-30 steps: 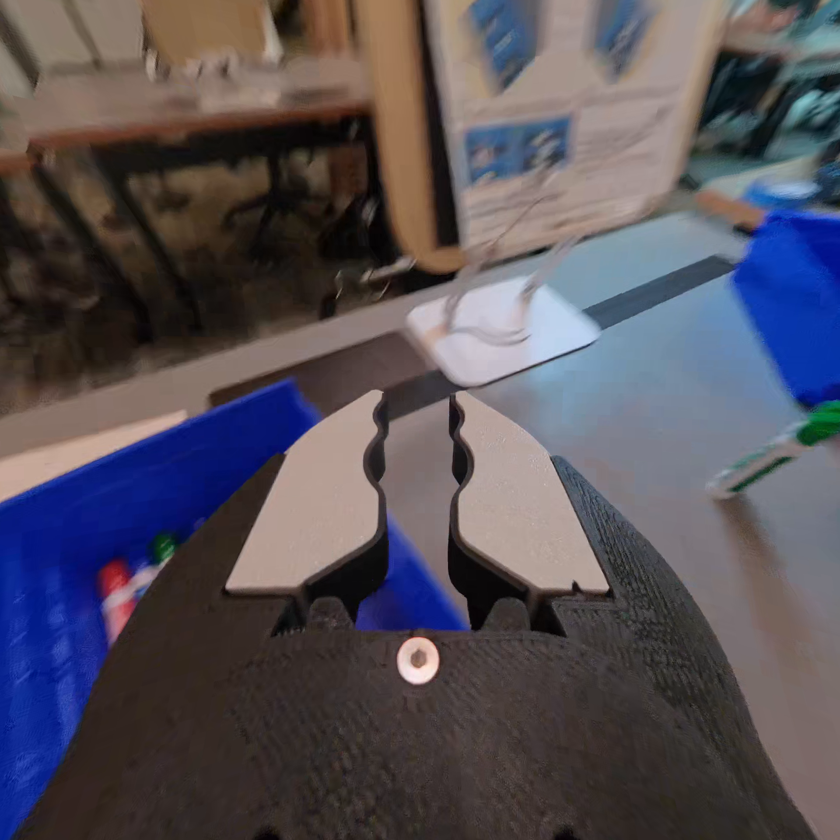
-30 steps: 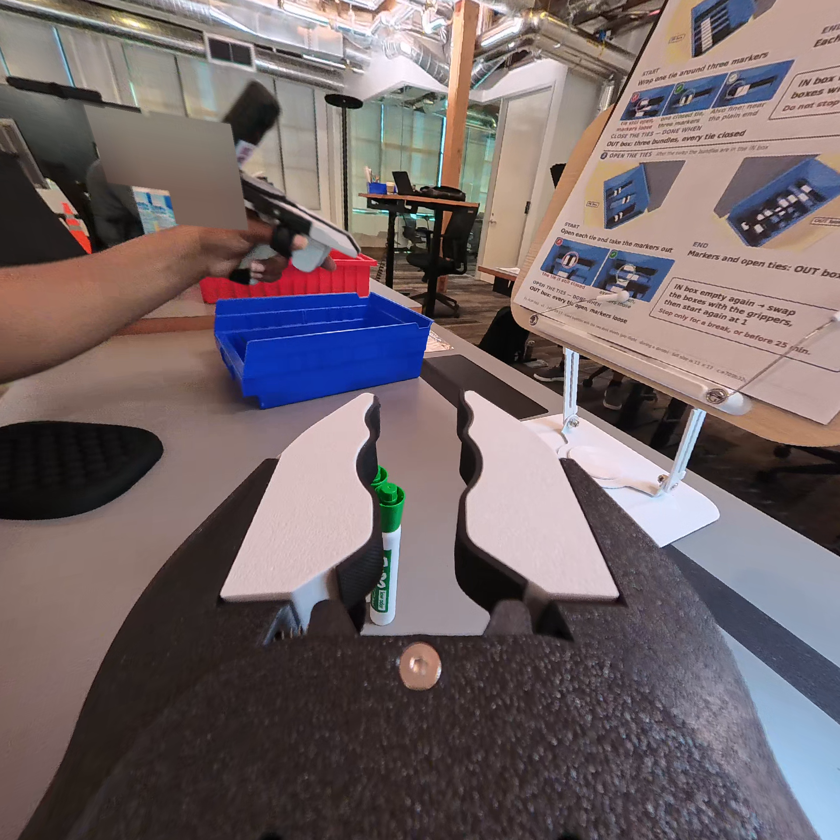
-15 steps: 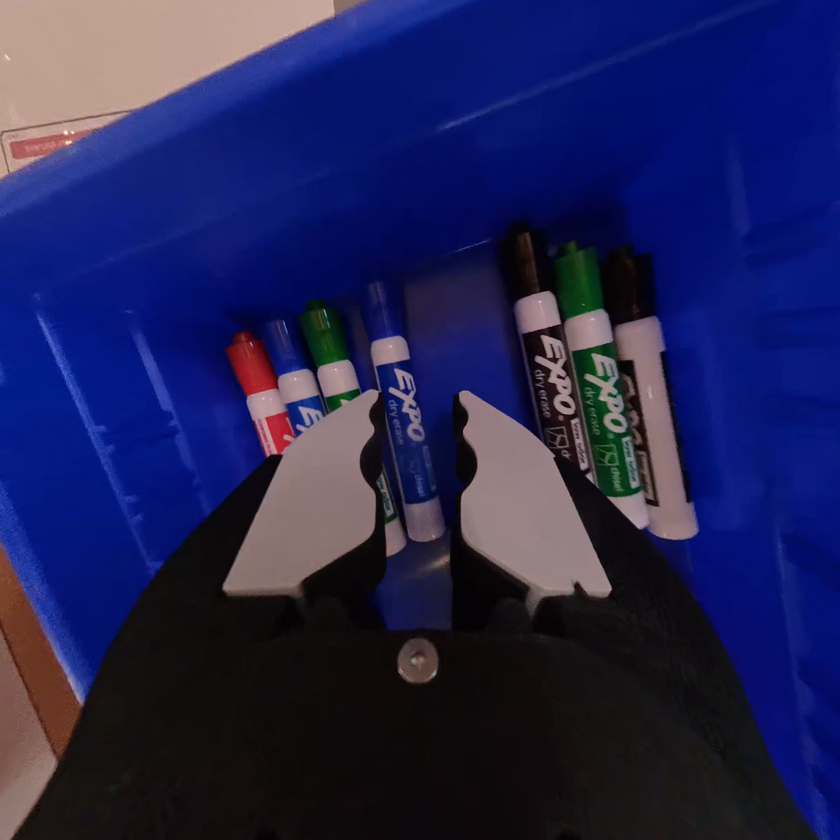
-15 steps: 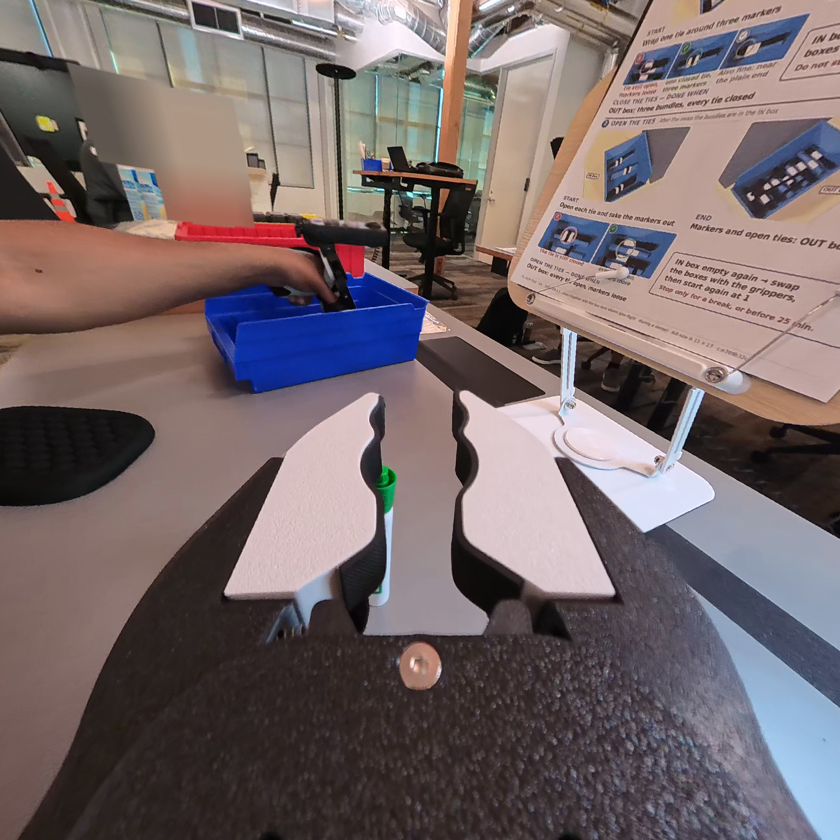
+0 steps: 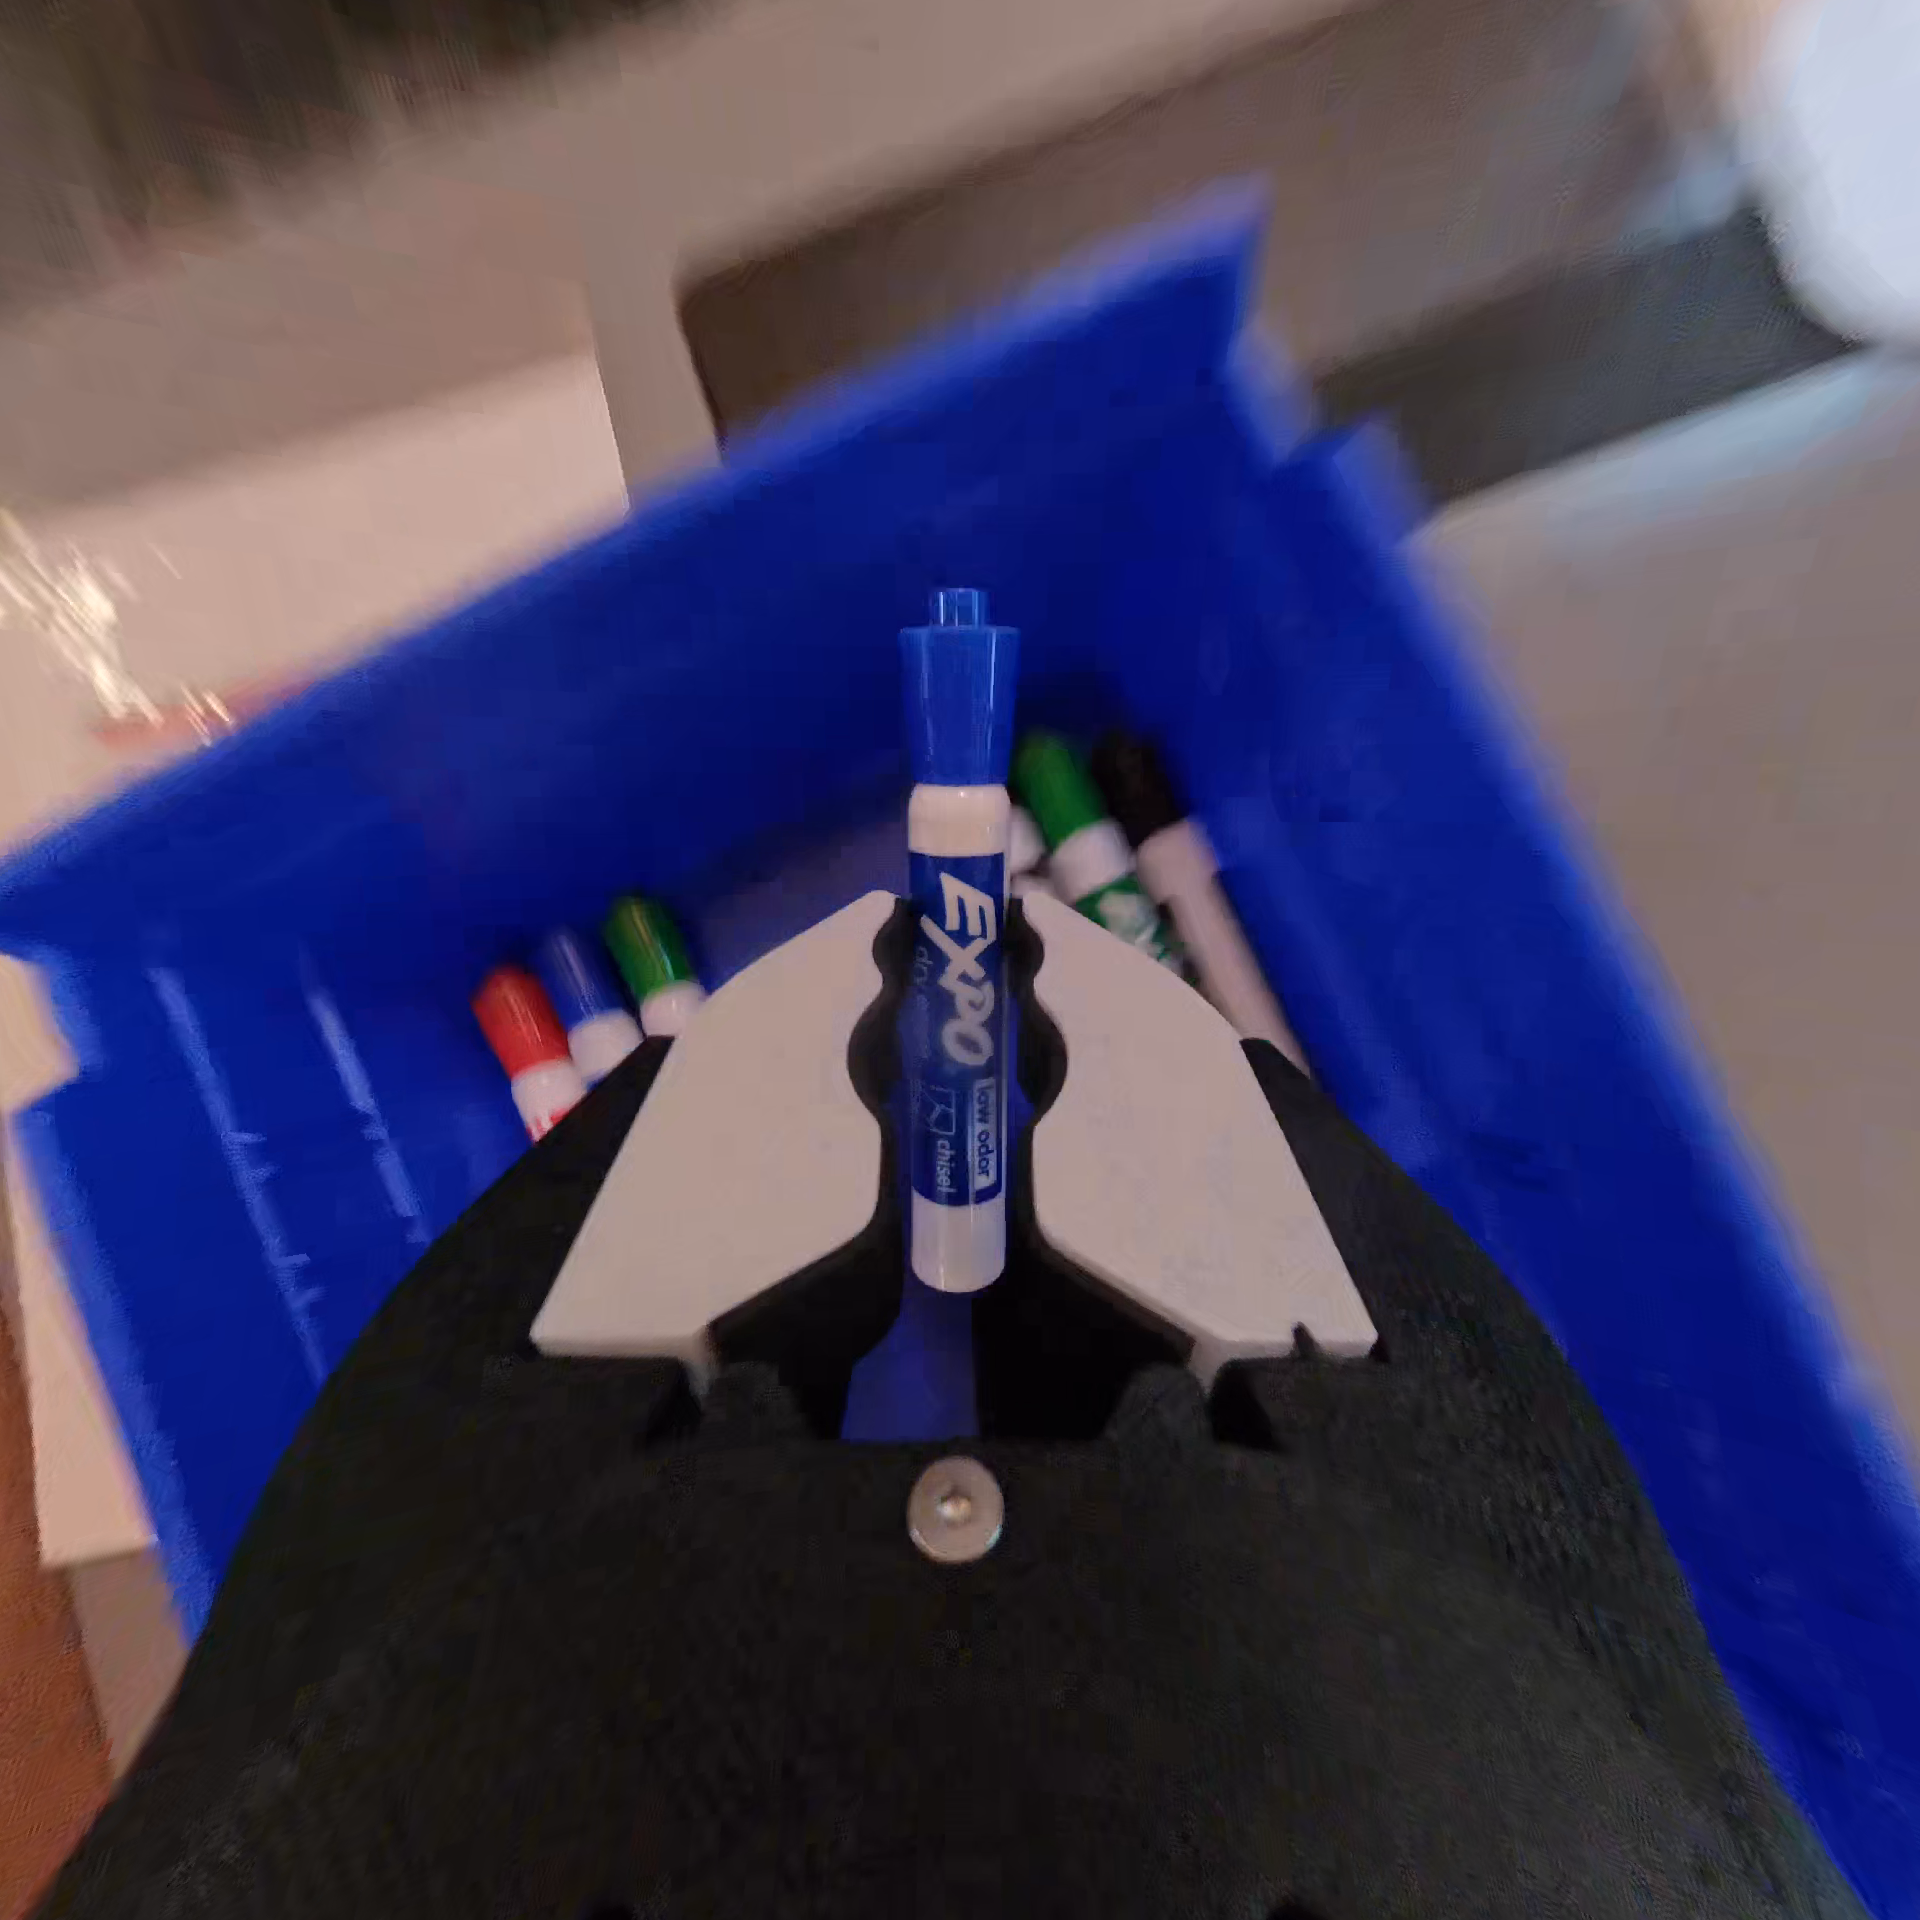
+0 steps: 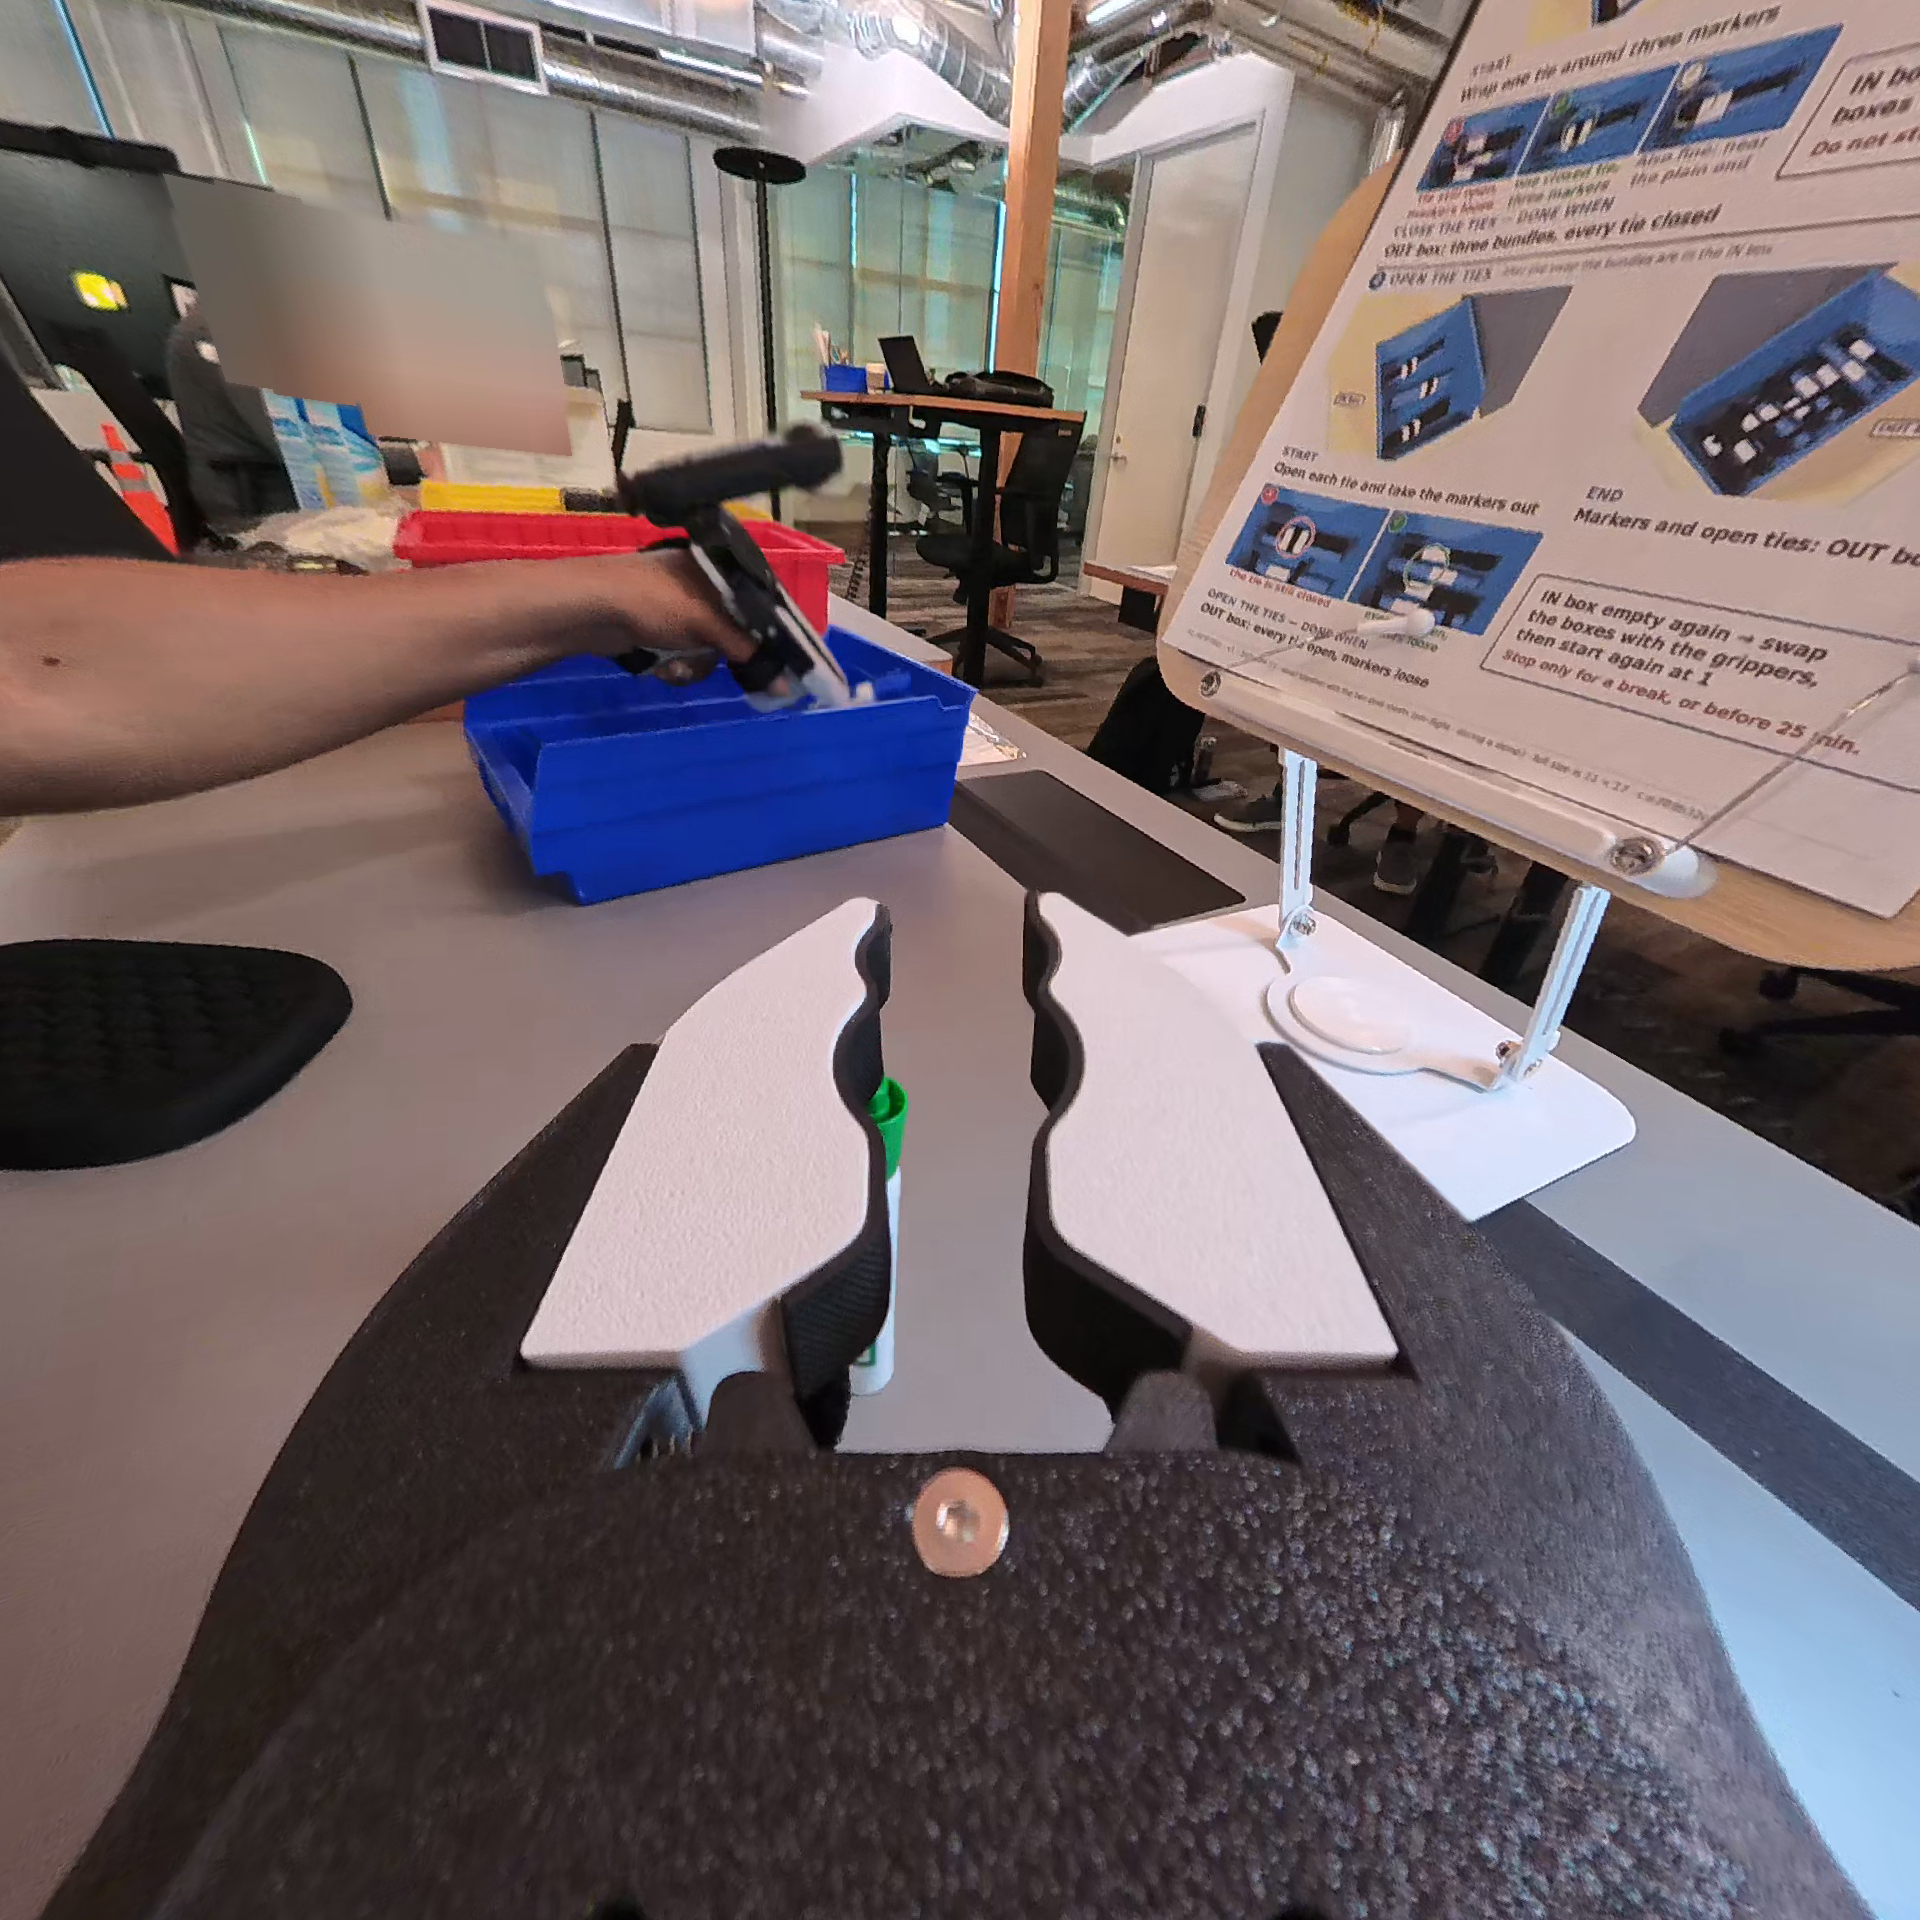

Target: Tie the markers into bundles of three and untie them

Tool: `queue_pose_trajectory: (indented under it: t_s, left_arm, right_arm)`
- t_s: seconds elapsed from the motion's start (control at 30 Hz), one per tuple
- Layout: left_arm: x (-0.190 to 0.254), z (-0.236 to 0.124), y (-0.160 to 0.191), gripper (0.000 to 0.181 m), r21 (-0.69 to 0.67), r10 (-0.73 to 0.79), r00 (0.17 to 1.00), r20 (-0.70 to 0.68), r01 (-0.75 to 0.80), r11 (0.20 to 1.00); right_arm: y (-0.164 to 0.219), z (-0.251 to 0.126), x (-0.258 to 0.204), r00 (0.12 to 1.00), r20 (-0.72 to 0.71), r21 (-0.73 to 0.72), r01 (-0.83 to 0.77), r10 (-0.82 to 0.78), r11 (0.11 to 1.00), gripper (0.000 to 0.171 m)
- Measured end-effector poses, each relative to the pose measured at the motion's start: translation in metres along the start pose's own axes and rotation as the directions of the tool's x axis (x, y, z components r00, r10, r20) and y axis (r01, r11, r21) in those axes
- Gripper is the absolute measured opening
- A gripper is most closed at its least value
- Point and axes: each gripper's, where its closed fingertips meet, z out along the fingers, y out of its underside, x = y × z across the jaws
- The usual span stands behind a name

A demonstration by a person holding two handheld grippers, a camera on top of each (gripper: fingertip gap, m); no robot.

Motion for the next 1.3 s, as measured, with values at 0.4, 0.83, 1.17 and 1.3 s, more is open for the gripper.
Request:
queue_pose_trajectory:
  t_s: [0.4,0.83,1.17,1.3]
  left_arm:
    - [0.315,-0.214,-0.055,0.02,0.896,0.559,0.75,-0.354,0.102,0.431]
    - [0.411,-0.163,0.004,0.019,0.832,0.645,0.621,-0.445,0.02,0.555]
    - [0.402,-0.142,0.002,0.018,0.8,0.621,0.675,-0.399,-0.076,0.596]
    - [0.401,-0.132,0.003,0.018,0.777,0.617,0.679,-0.398,-0.108,0.62]
  right_arm:
    - [-0.054,0.026,-0.067,0.993,0.111,0.05,0.04,-0.045,0.998,0.031]
    - [-0.025,0.039,-0.105,0.98,0.178,-0.078,0.107,-0.092,0.991,0.02]
    - [0.011,0.051,-0.093,0.983,0.173,-0.11,0.076,-0.057,0.991,0.02]
    - [0.018,0.053,-0.088,0.987,0.16,-0.125,0.048,-0.028,0.991,0.02]
